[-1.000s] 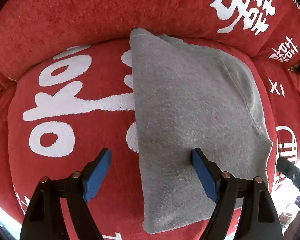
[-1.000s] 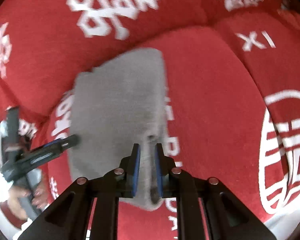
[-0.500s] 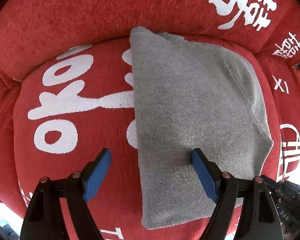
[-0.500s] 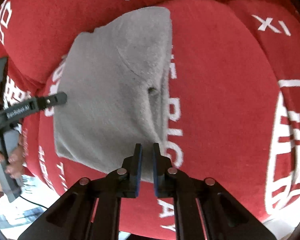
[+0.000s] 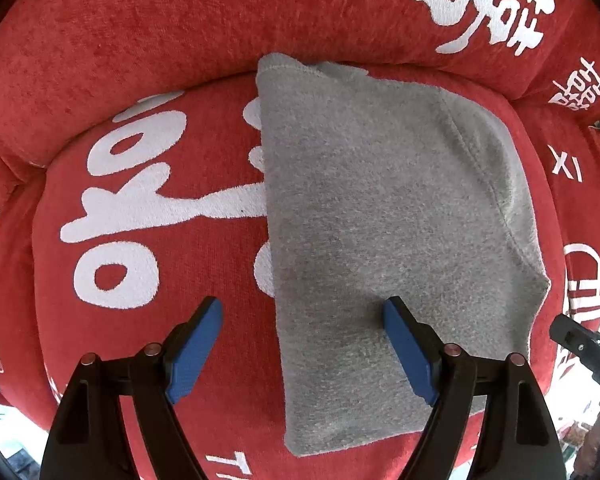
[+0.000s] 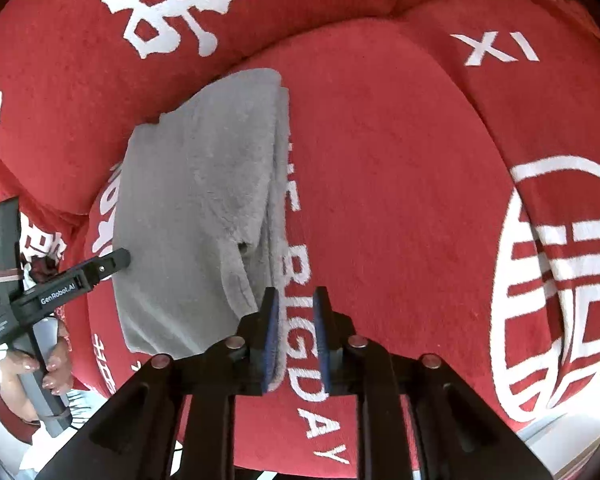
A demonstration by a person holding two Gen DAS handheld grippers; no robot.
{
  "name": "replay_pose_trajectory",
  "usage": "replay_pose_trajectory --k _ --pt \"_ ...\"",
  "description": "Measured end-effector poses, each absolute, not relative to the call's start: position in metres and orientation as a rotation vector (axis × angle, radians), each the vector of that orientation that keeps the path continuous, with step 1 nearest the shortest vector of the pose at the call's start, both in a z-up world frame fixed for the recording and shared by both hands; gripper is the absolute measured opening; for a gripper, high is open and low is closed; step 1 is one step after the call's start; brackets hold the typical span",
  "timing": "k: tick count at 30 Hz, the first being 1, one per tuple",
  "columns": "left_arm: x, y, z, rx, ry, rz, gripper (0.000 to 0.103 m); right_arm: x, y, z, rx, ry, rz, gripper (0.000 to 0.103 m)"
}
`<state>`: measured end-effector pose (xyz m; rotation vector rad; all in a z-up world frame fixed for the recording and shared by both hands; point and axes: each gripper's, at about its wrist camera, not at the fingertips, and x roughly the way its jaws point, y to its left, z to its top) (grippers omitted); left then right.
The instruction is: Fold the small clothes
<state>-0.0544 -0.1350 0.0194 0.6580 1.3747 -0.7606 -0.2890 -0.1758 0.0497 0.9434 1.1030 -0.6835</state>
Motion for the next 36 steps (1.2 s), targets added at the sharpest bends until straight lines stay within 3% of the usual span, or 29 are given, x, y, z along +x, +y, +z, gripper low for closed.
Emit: replay_pose_trajectory --k 2,6,9,16,36 --pt "-0.053 -0.135 0.018 0.652 1.384 -0.761 0.083 -0.286 -0.176 0.049 0.943 1.102 -0.675 0.032" --pt "-0.048 -0.134 0.022 0.609 1.374 -0.764 0.083 -0.279 -0.179 0.047 0.94 1.099 -0.665 0.033" --pt "-0.041 -0.132 0.026 0.555 1.374 -0.765 0.103 -0.275 -0.184 0.049 0.936 1.087 -0.665 0.035" --pt "-0.031 -0.137 0.021 0.565 1.372 -0.753 0.103 -0.269 -0.201 0.049 0.959 1.044 -0.656 0.041" --pt "-0.004 -0.148 -0.003 0.563 1.435 -0.74 0.103 -0.261 -0.231 0.034 1.023 1.026 -0.622 0.042"
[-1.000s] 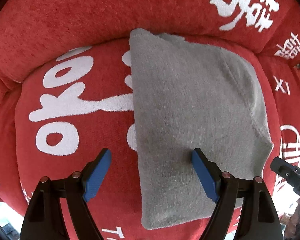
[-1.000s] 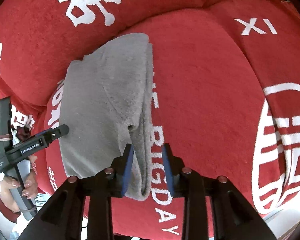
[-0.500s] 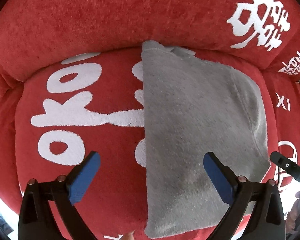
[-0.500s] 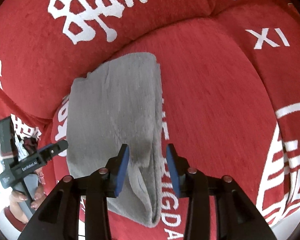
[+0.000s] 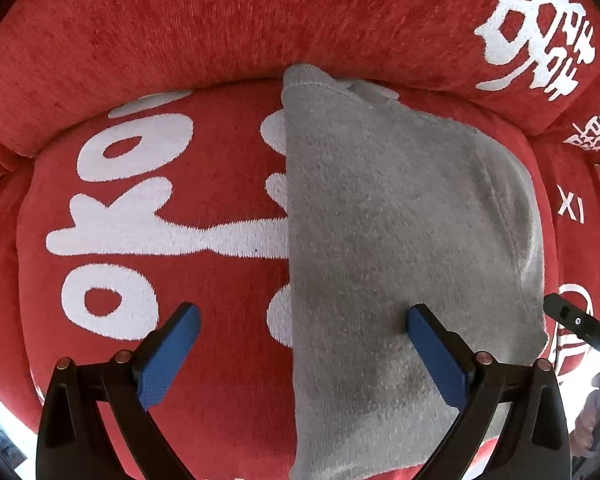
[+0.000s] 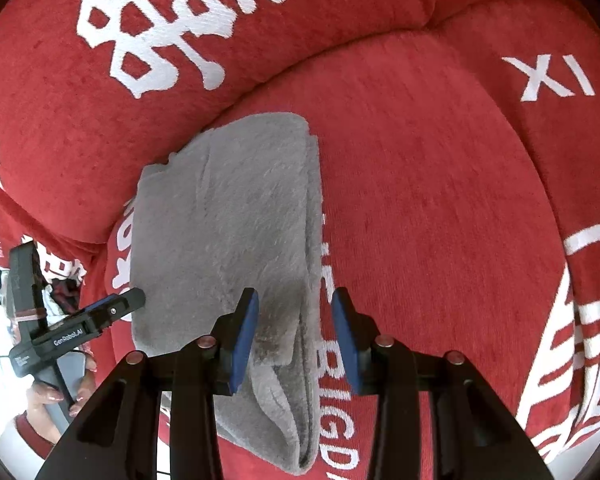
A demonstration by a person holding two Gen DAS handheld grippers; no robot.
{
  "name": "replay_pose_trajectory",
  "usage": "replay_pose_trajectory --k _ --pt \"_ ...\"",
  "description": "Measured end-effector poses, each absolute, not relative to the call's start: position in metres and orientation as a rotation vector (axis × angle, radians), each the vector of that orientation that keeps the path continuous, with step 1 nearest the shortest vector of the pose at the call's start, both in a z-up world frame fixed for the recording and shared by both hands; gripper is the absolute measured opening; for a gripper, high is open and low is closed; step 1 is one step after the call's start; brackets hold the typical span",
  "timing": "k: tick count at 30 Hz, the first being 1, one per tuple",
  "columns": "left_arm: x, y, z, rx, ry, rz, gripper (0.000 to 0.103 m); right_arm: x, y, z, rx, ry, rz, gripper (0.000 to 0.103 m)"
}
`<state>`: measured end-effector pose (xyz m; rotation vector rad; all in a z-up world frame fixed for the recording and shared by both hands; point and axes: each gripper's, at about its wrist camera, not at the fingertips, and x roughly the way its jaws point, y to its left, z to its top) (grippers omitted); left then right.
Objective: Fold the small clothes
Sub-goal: 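Open the right gripper and release the folded sweater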
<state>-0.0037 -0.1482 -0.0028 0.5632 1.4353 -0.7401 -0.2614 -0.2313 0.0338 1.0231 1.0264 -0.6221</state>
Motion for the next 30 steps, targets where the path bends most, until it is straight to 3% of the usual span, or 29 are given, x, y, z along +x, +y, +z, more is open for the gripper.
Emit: replay_pose_trajectory --k 3,4,5,8,18,22,24,26,27,30 --pt "0.0 -0.151 -0.005 0.567 1.434 -0.742 0.103 -0.26 -0.234 0.03 1.043 1.011 -0.595 0.042" --pt "0.001 -0.153 -0.006 0.568 1.433 -0.743 0.103 -0.259 -0.234 0.029 1.044 1.005 -0.586 0.037" --pt "0.001 -0.153 -0.006 0.57 1.432 -0.744 0.103 -0.258 -0.234 0.028 1.045 1.005 -0.577 0.025" --pt "-0.001 -0.156 -0.005 0.571 1.431 -0.747 0.103 -0.254 -0.234 0.024 1.053 1.01 -0.562 0.011" --pt "0.003 -0.151 -0.018 0.518 1.487 -0.757 0.103 -0.266 -0.245 0.02 1.095 0.991 -0.556 0.009" --pt "0.002 -0.154 -0.017 0.526 1.496 -0.798 0.103 -0.281 -0.25 0.022 1.136 0.972 -0.563 0.011" --pt "0.002 -0.155 -0.019 0.517 1.514 -0.828 0.103 -0.288 -0.253 0.019 1.163 0.964 -0.542 0.017" --pt "0.006 -0.159 -0.022 0.509 1.528 -0.849 0.103 -0.292 -0.255 0.016 1.199 0.95 -0.51 0.039" --pt "0.009 -0.159 -0.025 0.493 1.547 -0.863 0.103 -0.293 -0.257 0.014 1.218 0.941 -0.49 0.044" --pt "0.015 -0.156 -0.032 0.44 1.609 -0.915 0.103 -0.294 -0.261 0.008 1.264 0.911 -0.439 0.046"
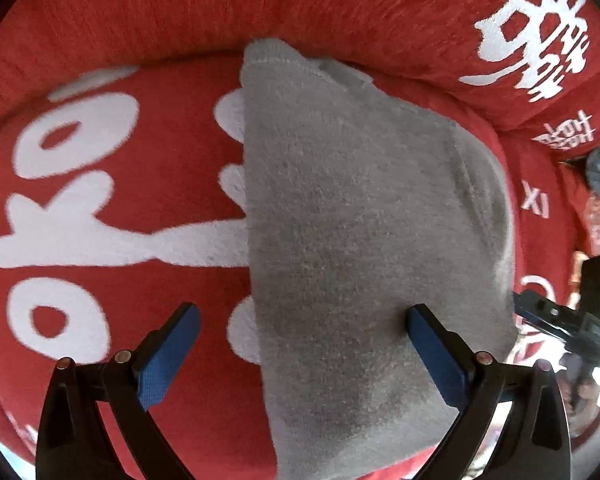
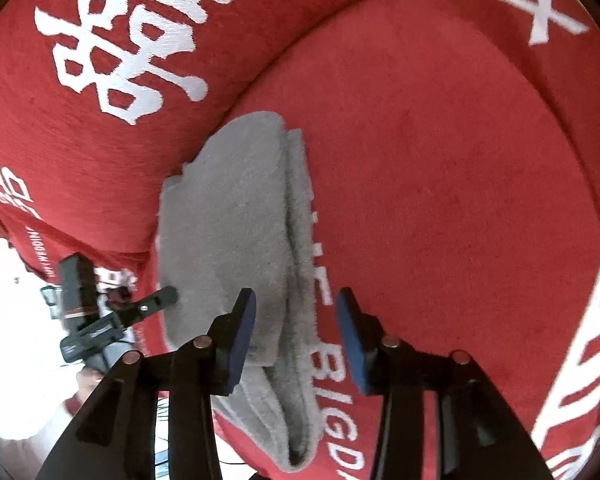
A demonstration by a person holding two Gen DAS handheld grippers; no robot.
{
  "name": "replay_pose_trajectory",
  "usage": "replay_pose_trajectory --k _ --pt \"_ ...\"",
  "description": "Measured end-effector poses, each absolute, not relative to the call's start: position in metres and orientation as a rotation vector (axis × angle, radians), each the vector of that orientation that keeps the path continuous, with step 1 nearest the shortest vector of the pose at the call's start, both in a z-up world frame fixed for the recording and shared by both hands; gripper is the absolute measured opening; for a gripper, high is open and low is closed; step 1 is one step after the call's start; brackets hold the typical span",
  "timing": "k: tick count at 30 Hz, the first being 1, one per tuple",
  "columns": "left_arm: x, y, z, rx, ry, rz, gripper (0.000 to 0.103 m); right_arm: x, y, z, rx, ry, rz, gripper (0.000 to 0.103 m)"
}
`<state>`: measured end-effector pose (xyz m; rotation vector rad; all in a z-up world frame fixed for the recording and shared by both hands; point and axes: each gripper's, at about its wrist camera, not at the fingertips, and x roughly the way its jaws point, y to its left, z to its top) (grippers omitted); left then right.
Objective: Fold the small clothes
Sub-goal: 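Open the right gripper and release the folded sweater, then pinch the folded sweater edge with both grippers and lift it slightly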
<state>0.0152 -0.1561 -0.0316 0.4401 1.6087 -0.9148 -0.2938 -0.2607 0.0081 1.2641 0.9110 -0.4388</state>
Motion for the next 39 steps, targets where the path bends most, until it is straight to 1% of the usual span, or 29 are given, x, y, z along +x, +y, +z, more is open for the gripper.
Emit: replay_pose_trajectory --k 6,12,17,24,25,26,27,28,29,31,32,33,34,39 --pt "0.009 -0.153 -0.043 0.422 1.713 -1.057 0.103 -0.28 -0.267 -0.013 1.315 0.934 -0.358 0.046" --pt "0.001 -0.161 -0.043 0.406 1.683 -1.094 0.103 -0.272 -0.269 -0.026 1.353 0.926 -0.269 0.046" --pt "-0.003 -0.17 -0.047 0.382 1.673 -1.052 0.103 -0.259 -0.272 -0.031 1.366 0.919 -0.196 0.05" --pt "-0.014 -0.179 -0.054 0.395 1.637 -1.024 0.103 -0.25 -0.265 -0.037 1.364 0.907 -0.163 0.051" --pt "-0.015 -0.179 -0.053 0.394 1.626 -1.016 0.101 -0.253 -0.265 -0.036 1.364 0.907 -0.17 0.05" --pt "-0.017 -0.179 -0.052 0.394 1.613 -1.009 0.099 -0.256 -0.264 -0.034 1.365 0.91 -0.184 0.047" --pt "-0.019 -0.178 -0.05 0.39 1.6 -1.007 0.093 -0.255 -0.262 -0.034 1.367 0.915 -0.199 0.045" --pt "-0.02 -0.176 -0.047 0.382 1.586 -1.009 0.086 -0.255 -0.259 -0.032 1.367 0.922 -0.212 0.04" --pt "-0.021 -0.174 -0.044 0.372 1.573 -1.011 0.083 -0.253 -0.258 -0.031 1.362 0.92 -0.222 0.036" --pt "-0.02 -0.169 -0.037 0.353 1.553 -1.014 0.064 -0.253 -0.253 -0.022 1.349 0.899 -0.223 0.031" --pt "-0.02 -0.164 -0.032 0.328 1.547 -1.016 0.06 -0.251 -0.251 -0.02 1.349 0.888 -0.221 0.031" --pt "-0.015 -0.159 -0.027 0.309 1.542 -1.02 0.052 -0.252 -0.248 -0.016 1.349 0.879 -0.221 0.031" --pt "-0.013 -0.154 -0.023 0.291 1.537 -1.031 0.048 -0.252 -0.246 -0.012 1.352 0.865 -0.219 0.03" --pt "-0.012 -0.136 -0.002 0.227 1.517 -1.094 0.047 -0.256 -0.228 0.009 1.378 0.801 -0.207 0.03"
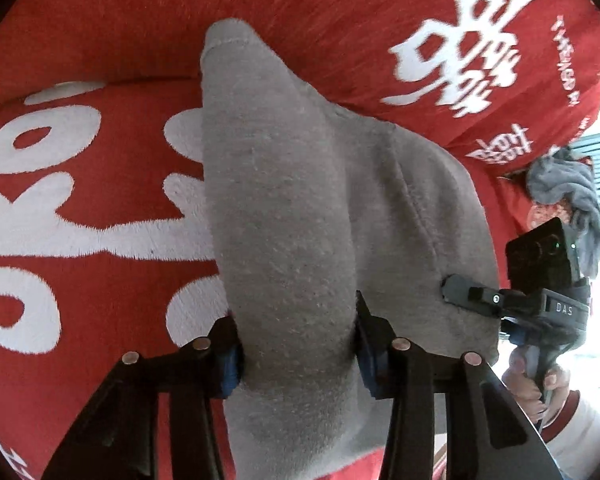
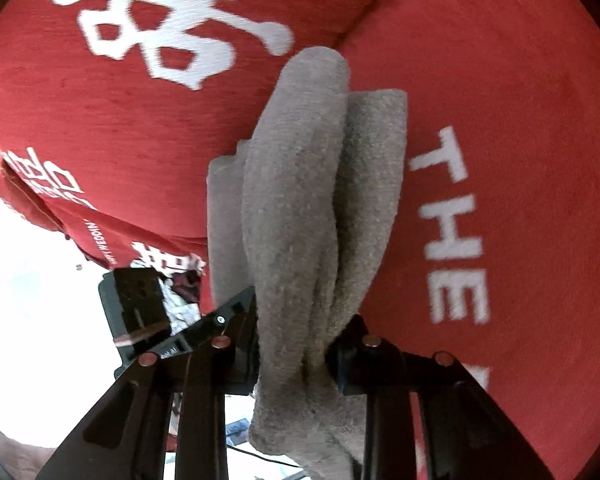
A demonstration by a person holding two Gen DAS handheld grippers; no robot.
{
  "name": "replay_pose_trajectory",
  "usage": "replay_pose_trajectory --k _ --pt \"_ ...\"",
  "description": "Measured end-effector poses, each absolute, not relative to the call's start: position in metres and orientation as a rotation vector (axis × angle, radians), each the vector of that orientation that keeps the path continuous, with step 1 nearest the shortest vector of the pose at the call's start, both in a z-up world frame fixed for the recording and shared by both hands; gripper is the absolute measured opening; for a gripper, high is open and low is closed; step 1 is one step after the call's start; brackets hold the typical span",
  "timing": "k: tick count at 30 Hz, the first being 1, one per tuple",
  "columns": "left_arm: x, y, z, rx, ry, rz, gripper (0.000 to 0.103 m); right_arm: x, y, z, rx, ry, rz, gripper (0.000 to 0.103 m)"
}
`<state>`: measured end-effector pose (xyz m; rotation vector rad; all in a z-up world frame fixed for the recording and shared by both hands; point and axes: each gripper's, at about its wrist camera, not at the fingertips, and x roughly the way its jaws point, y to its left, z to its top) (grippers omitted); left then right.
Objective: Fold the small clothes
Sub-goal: 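Pinch the folded sweater edge with both grippers and lift it slightly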
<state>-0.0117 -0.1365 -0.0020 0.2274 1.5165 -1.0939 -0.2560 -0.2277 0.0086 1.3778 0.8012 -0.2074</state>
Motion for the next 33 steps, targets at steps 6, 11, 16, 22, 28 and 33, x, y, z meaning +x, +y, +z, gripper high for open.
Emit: replay_pose_trajectory --k 6,11,16,22,28,33 --pt "-0.008 -0.093 0.037 0.197 1.49 -1.15 0.047 -0.257 -0.195 0.039 1.359 0.776 -0.207 0.03" --pt "0.0 -0.044 0.065 0.187 1.471 -1.159 0.047 -0.255 -0.158 0.061 1.36 0.753 -0.186 0.03" --pt "0.009 0.003 0.072 0.214 1.462 -1.121 0.047 -0.229 -0.112 0.054 1.376 0.773 -0.157 0.03" --pt "0.019 0.051 0.051 0.2 1.494 -1.039 0.047 -0.196 -0.071 0.031 1.373 0.846 -0.126 0.03" --pt "0.028 0.079 0.017 0.214 1.506 -0.955 0.047 -0.178 -0.065 -0.001 1.332 0.948 -0.17 0.03" --pt "0.041 0.107 0.002 0.194 1.513 -0.799 0.082 -0.191 -0.079 -0.004 1.208 1.048 -0.371 0.039"
